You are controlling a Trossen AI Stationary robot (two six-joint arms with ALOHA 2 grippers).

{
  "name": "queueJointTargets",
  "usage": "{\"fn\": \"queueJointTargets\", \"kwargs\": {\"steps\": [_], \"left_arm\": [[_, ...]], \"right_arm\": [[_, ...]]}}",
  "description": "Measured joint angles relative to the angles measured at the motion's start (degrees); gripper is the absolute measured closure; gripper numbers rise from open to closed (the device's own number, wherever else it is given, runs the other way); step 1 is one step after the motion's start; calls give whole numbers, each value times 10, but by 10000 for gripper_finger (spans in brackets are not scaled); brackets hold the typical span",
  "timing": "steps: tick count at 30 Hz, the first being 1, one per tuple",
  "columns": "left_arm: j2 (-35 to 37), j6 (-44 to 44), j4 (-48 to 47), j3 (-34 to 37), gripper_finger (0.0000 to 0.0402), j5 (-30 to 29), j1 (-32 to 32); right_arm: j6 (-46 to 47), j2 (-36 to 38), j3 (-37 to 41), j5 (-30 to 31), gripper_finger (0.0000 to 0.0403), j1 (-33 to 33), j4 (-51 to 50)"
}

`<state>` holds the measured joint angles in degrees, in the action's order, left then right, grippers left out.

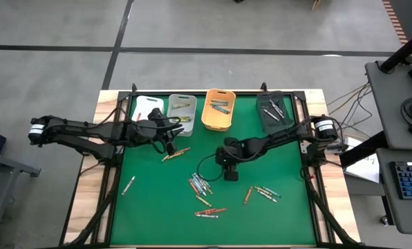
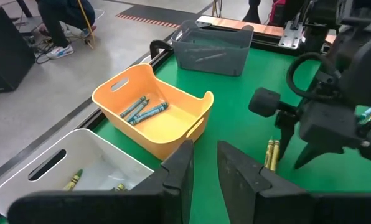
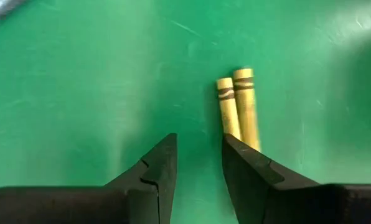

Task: Sort crayons
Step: Put the green crayon into the gray bin

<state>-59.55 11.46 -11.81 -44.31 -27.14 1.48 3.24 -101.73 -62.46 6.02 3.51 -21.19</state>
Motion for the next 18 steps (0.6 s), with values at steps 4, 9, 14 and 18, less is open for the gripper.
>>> {"fn": "queueJointTargets", "kwargs": {"steps": [4,9,14,18], "left_arm": [[0,0,1,0,348,0,0],[0,0,2,0,348,0,0],[0,0,3,0,348,0,0],[0,0,3,0,348,0,0]], "right_arm": [[1,-7,0,3,289,-2,3],[-1,-7,0,3,291,-2,4],[-12,-5,-7,26,293,-2,3],[-33,-5,-13,91,294,-2,1]]}}
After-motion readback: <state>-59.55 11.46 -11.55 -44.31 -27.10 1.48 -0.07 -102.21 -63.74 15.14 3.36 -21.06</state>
